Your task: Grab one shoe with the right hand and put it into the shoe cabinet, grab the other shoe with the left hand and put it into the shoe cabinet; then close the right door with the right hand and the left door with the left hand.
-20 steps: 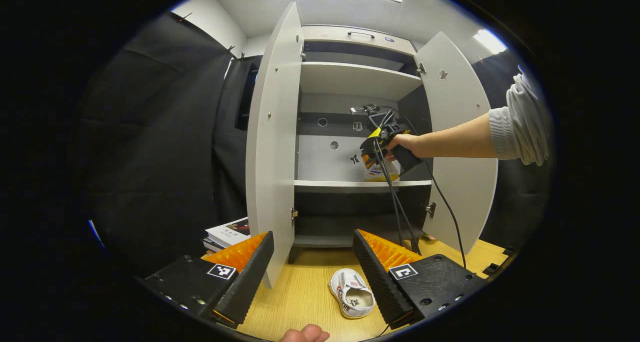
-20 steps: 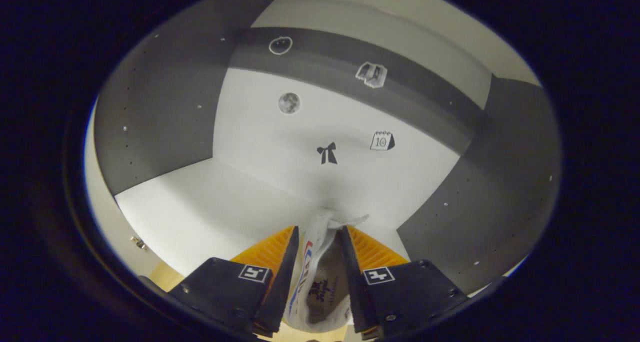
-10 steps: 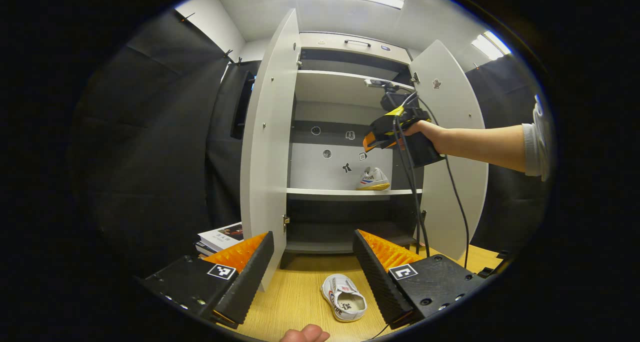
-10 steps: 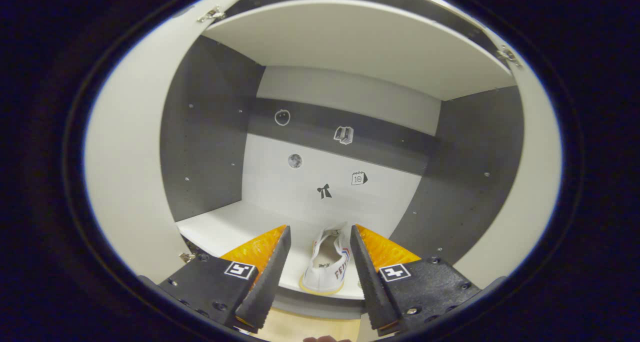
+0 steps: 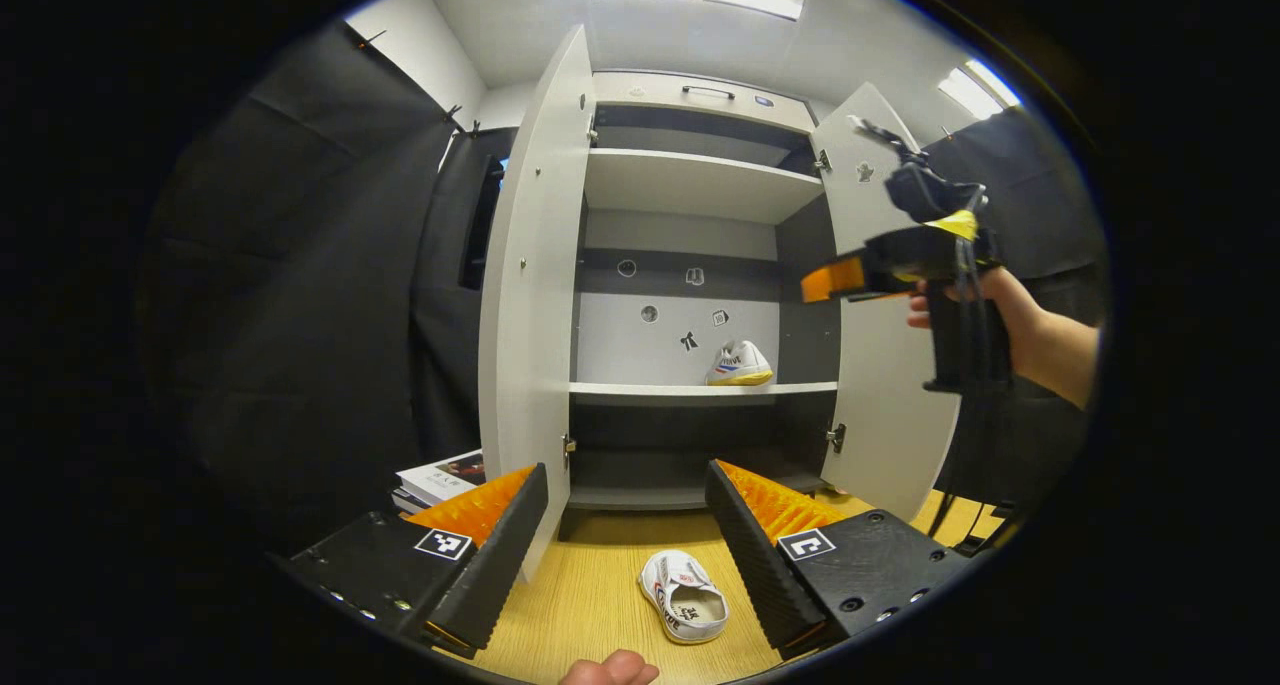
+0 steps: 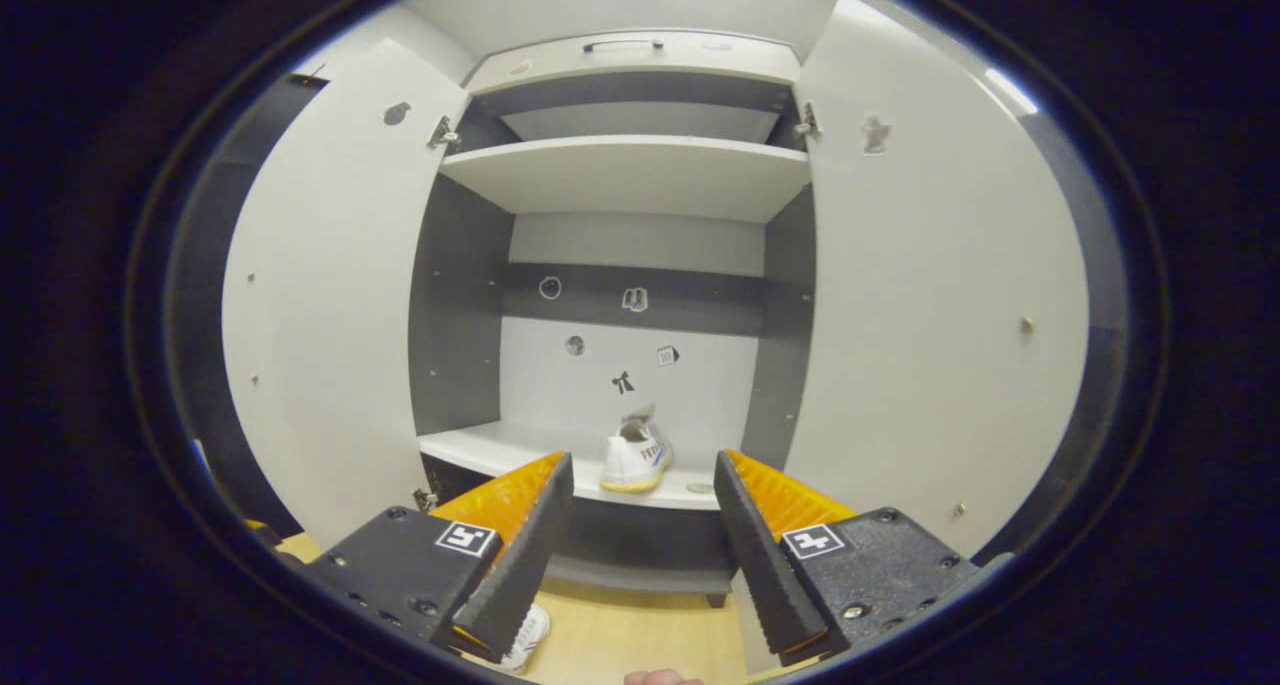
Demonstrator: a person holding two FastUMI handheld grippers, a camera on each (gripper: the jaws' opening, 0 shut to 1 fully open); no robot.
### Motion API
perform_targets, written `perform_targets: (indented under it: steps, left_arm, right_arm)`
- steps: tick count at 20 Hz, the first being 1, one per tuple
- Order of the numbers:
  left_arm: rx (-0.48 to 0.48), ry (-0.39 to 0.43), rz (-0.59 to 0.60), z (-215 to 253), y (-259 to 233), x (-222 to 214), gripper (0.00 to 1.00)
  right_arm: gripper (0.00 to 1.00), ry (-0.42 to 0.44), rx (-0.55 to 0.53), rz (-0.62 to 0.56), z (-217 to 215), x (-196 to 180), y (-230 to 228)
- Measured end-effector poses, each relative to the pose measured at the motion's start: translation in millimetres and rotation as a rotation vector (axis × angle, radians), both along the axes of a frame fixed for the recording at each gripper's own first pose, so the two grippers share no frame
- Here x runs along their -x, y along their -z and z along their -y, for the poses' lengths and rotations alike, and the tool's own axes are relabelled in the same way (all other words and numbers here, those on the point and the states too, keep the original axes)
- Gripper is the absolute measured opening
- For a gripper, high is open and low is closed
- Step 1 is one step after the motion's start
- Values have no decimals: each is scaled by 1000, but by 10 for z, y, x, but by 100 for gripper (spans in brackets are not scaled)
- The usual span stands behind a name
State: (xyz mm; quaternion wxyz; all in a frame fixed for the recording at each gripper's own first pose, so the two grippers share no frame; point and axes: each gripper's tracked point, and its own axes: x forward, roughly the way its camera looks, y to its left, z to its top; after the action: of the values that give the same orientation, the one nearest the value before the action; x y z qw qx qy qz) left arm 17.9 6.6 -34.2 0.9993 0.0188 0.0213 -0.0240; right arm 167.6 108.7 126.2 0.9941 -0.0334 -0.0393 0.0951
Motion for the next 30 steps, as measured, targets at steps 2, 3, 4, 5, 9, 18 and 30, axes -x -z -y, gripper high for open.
perform_targets:
  steps: [2,3,4,5,9,18,30]
  left_arm:
    - [0,1,-2,29,-7,26,95]
    - [-3,2,-3,37,3,19,95]
    - [-8,3,-5,50,11,21,95]
    - [-12,7,-6,81,17,37,95]
    - [-31,28,-25,236,100,108,95]
    - [-56,70,-126,482,550,145,95]
    - [-19,77,-469,342,1834,-206,96]
  right_arm:
    - [90,32,-6,32,133,241,215]
    - [90,55,1,40,213,361,357]
    - [90,66,3,45,269,464,498]
    - [90,68,-3,46,344,572,651]
    - [90,76,-41,23,493,957,1007]
    - [90,113,-28,8,675,1455,1546]
    - [90,118,-52,-5,840,1415,1568]
